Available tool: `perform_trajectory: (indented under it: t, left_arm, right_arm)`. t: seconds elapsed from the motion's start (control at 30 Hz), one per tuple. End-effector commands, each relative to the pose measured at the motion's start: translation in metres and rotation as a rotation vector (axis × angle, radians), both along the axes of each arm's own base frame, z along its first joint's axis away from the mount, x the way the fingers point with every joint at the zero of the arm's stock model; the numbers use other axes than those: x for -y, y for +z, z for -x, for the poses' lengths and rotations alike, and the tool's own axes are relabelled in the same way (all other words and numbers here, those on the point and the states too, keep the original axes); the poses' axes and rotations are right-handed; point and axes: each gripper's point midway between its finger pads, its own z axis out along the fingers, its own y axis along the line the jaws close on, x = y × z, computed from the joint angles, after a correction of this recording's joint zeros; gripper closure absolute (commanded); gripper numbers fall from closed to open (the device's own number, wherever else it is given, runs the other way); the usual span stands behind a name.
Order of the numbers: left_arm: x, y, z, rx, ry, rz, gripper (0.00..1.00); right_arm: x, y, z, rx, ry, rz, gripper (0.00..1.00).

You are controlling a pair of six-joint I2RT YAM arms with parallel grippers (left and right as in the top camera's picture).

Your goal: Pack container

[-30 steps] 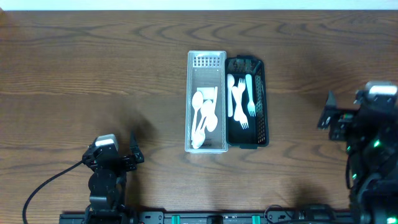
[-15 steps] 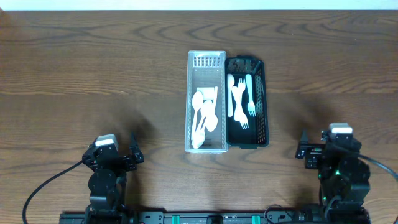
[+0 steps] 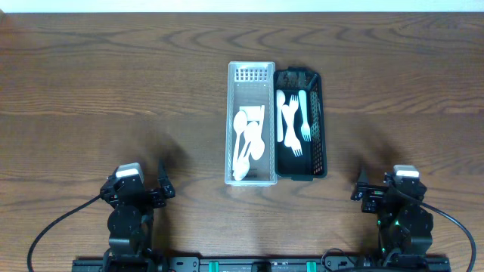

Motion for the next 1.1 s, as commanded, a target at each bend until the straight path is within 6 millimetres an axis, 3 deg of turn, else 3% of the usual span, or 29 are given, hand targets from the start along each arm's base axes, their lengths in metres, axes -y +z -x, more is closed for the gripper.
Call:
perform_trajectory:
  t: [0.0,0.13,1.07]
  left_arm:
    - [-0.001,-0.01,0.0,-0.016,0.009,0.006,0.02]
    - [-0.001,-0.01,0.0,-0.017,0.009,0.007,0.02]
    - [-0.001,-0.01,0.0,-0.017,0.009,0.006,0.02]
  right_arm:
    - [0.001,-0.007,0.0,-0.004,-0.014,-0.029,0.01]
    - [-0.001,-0.017,-0.001,-0.026,-0.007,-0.033,0.01]
    - [-0.001,-0.017,-0.001,-0.023,-0.004,-0.033,0.01]
